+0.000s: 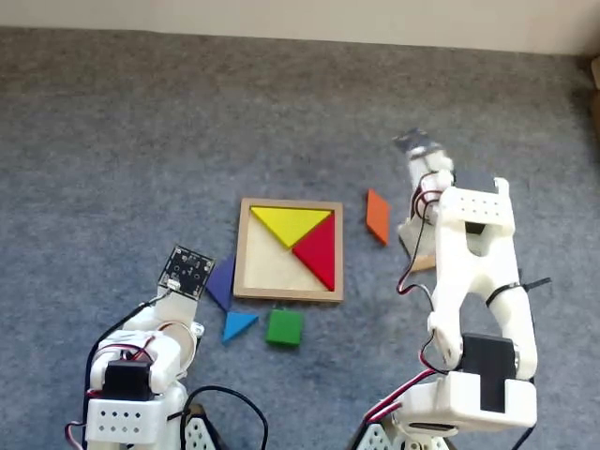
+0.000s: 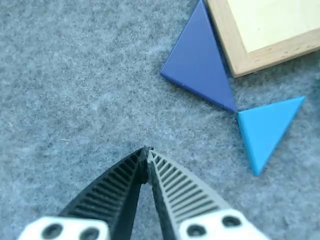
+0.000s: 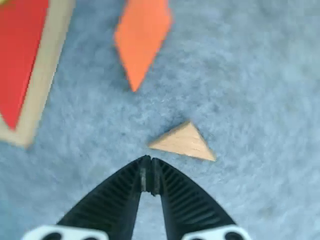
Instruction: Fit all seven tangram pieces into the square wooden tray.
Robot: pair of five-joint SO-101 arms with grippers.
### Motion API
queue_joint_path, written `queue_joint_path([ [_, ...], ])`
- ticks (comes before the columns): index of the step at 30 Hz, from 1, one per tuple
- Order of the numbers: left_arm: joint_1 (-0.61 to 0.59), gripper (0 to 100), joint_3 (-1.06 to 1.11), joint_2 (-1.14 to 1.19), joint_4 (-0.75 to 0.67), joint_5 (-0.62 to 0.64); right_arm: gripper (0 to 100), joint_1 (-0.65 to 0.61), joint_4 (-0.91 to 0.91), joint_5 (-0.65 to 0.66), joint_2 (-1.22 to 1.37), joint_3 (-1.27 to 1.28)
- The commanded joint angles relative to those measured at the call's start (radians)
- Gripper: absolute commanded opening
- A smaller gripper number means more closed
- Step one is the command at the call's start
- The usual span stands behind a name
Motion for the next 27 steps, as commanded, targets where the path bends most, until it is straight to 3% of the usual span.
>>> queue_joint_path([
  [1, -0.008, 1, 0.019, -0.05, 0.005, -0.012, 1.6, 0.038, 0.001, 0.226, -0.035, 0.005],
  [7, -0.008, 1, 0.019, -0.05, 0.005, -0.012, 26.5, 0.067, -0.001, 0.318, 0.042, 0.005],
  [9, -0.008, 1, 0.019, -0.05, 0.005, -0.012, 29.9, 0.064, -0.001, 0.33, 0.091, 0.002],
  [12, -0.008, 1, 0.019, -0.05, 0.005, -0.012, 30.0, 0.05, -0.001, 0.422, 0.177, -0.025],
  [16, -0.008, 1, 0.019, -0.05, 0.005, -0.012, 30.0, 0.041, -0.001, 0.443, 0.285, -0.087],
  [19, -0.008, 1, 0.019, -0.05, 0.005, -0.012, 28.6, 0.041, 0.004, 0.44, 0.334, -0.145],
  [23, -0.008, 1, 0.019, -0.05, 0.005, -0.012, 16.9, 0.022, 0.008, 0.43, 0.346, -0.174],
  [27, -0.008, 1, 0.019, -0.05, 0.005, -0.012, 13.1, -0.016, 0.01, 0.318, 0.346, -0.173],
])
